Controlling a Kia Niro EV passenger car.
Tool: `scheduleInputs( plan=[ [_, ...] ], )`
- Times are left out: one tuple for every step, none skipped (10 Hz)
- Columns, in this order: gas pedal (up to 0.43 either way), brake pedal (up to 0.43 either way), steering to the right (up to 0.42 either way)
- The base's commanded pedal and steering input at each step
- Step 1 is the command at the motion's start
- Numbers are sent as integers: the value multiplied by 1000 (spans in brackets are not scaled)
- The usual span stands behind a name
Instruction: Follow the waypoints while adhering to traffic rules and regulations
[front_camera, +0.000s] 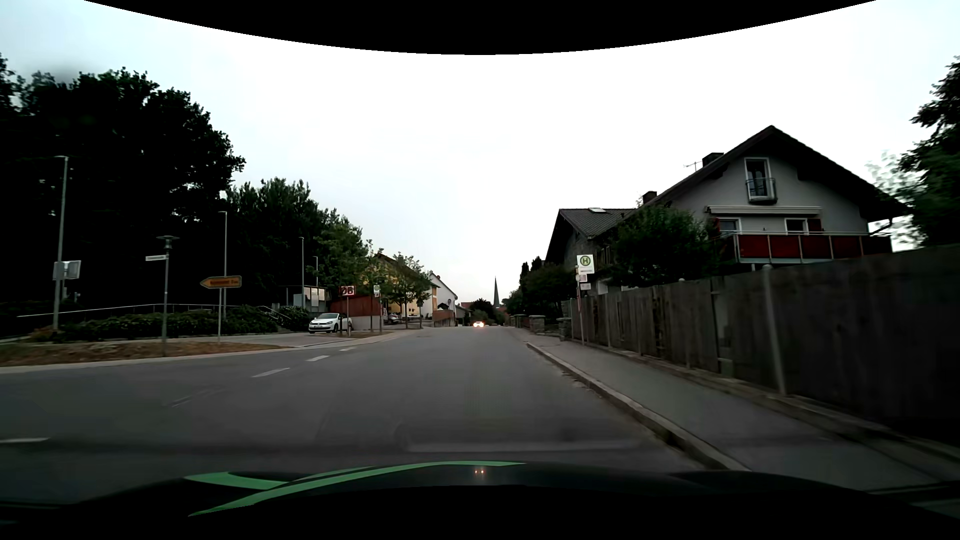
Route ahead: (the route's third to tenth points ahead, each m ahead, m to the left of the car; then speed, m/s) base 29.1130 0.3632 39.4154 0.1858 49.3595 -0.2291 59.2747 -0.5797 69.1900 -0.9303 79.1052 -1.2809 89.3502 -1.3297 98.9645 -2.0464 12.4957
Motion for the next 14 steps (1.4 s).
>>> scheduleInputs(
  plan=[
    [118, 0, 1],
    [118, 0, 1],
    [118, 0, 1],
    [118, 0, 1],
    [118, 0, 1],
    [118, 0, 1],
    [118, 0, 2],
    [118, 0, 3],
    [118, 0, 3],
    [118, 0, 4],
    [110, 0, 5],
    [110, 0, 5],
    [110, 0, 5],
    [98, 0, 5]
  ],
)
